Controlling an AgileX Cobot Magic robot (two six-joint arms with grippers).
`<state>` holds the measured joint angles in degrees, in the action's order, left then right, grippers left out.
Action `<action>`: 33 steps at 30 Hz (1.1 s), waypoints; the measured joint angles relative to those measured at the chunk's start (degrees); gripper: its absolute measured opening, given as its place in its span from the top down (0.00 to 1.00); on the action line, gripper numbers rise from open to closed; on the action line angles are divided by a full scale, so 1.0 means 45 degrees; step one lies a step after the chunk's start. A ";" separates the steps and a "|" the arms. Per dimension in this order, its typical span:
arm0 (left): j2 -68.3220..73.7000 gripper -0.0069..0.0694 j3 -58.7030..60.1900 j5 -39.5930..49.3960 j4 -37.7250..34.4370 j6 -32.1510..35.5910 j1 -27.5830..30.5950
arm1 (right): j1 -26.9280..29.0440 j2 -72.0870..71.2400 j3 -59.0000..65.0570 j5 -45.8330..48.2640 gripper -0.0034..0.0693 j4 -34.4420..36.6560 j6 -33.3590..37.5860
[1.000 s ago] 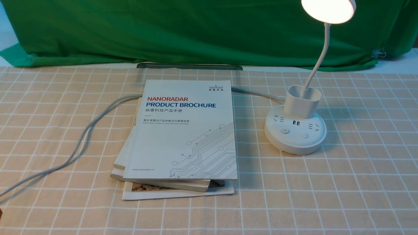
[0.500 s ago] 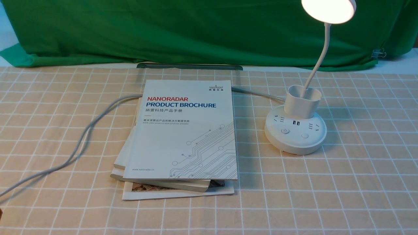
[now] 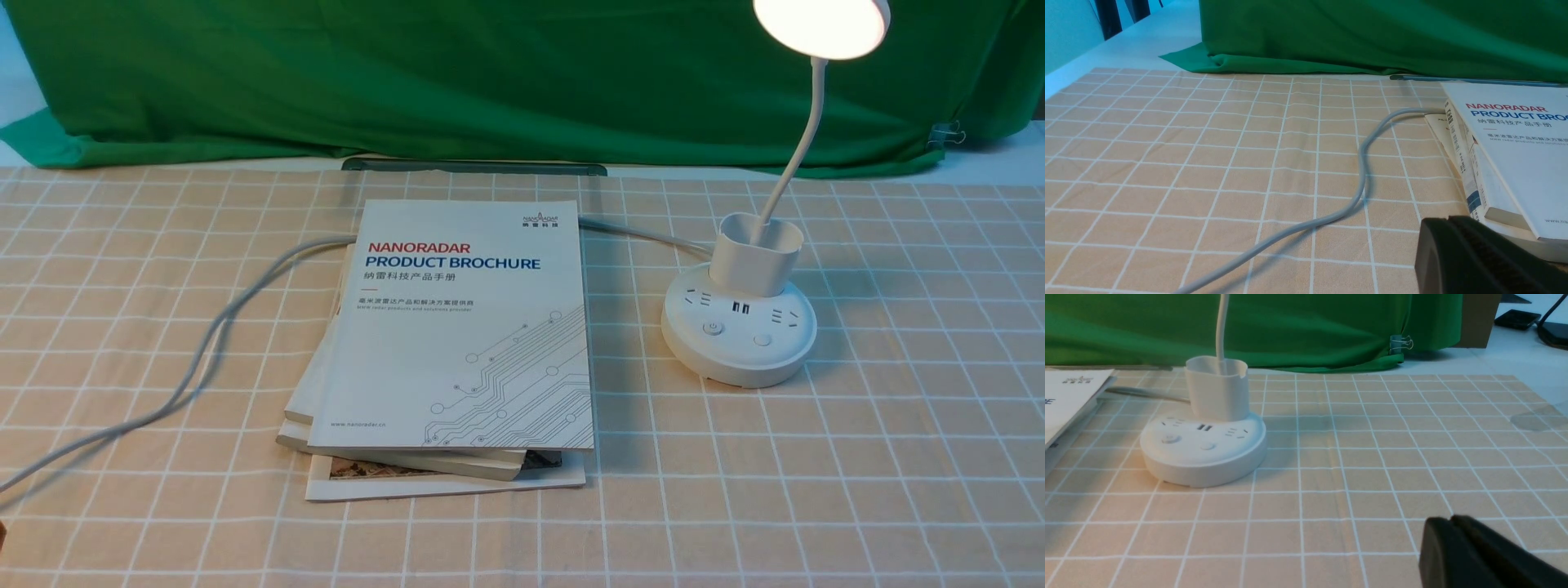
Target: Turn on the table lamp on the light coffee tablecloth with your hand.
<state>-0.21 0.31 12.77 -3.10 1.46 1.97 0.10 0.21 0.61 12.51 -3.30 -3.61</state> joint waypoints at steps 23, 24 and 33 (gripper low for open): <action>0.0000 0.88 0.0000 -0.0025 0.0000 0.0000 0.0000 | 0.0000 0.0000 0.0000 0.0000 0.79 0.0011 0.0000; 0.0000 0.88 0.0000 -0.0025 0.0000 0.0000 0.0000 | 0.0000 0.0000 0.0000 0.0000 0.79 0.0011 0.0000; 0.0000 0.88 0.0000 -0.0025 0.0000 0.0000 0.0000 | 0.0000 0.0000 0.0000 0.0000 0.76 0.0011 0.0000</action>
<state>-0.21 0.31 12.66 -3.10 1.46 1.97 0.10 0.21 0.61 12.51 -3.25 -3.61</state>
